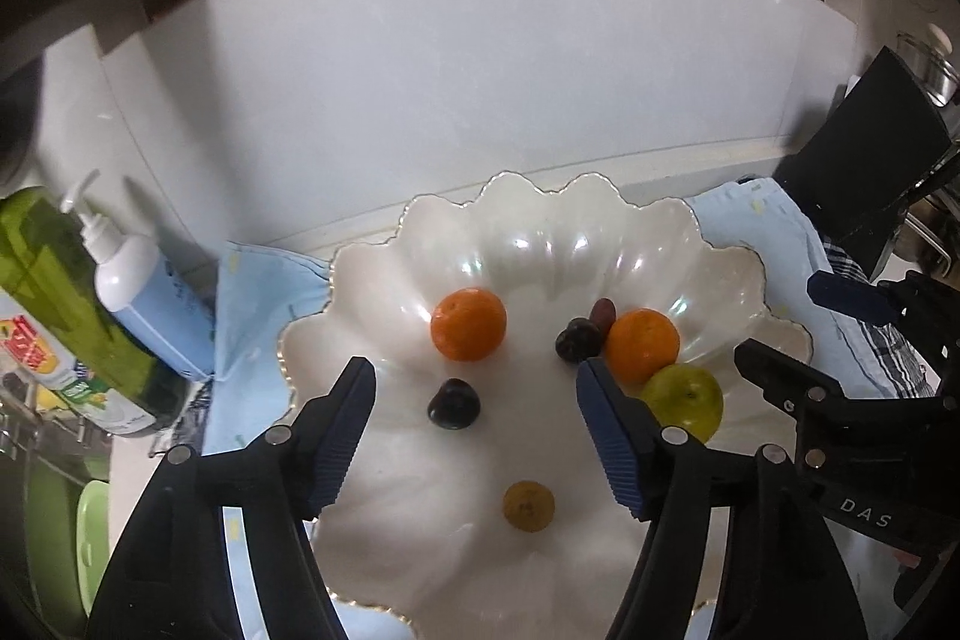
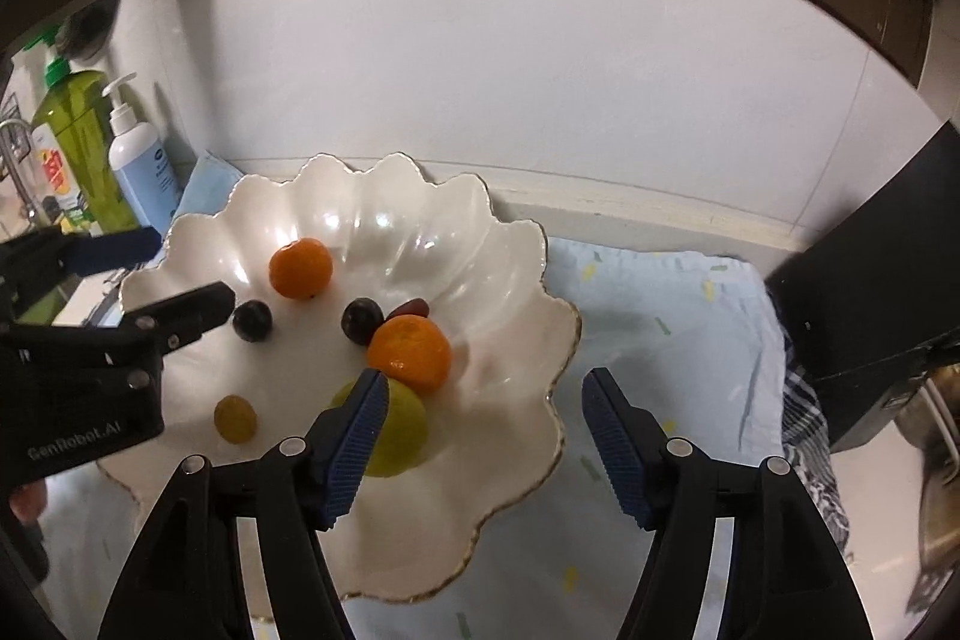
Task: Organize fruits
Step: 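Open both tools to release the citrus and plum into the bowl, then withdraw both tools from the bowl toward the remaining fruits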
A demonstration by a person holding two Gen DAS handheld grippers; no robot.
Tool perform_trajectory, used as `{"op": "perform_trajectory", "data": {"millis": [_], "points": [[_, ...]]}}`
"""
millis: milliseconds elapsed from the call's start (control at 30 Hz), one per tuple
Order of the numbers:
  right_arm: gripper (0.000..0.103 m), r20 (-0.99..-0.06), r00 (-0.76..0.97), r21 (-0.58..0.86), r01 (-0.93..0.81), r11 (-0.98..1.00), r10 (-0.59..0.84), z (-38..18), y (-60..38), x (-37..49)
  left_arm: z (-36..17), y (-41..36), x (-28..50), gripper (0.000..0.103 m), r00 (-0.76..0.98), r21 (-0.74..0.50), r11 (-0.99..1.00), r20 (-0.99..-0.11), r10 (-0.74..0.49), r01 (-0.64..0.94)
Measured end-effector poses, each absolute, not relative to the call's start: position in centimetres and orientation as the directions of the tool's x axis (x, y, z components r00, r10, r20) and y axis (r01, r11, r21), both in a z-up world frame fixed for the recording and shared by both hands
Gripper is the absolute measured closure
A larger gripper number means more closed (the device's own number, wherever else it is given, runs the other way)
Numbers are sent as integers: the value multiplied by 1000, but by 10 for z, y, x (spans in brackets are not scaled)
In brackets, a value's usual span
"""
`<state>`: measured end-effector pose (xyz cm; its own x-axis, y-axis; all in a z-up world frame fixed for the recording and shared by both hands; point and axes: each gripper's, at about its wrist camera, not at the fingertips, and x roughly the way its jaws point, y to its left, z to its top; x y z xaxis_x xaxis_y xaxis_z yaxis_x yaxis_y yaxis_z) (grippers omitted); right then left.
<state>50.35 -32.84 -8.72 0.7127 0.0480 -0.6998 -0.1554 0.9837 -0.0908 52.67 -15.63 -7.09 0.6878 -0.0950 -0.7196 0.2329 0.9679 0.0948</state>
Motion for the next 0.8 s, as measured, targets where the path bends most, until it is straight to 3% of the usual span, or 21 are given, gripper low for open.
{"op": "perform_trajectory", "data": {"millis": [133, 800], "points": [[35, -672, 739, -101, -155, 983, 47, -77, -326, 491, -61, -153, 513, 26, 710, 100, 968, -697, -97, 231], [35, -530, 847, -96, -106, 990, 40, -18, -307, 396, -3, -125, 419, 15, 817, 108, 966, -560, -136, 234]]}}
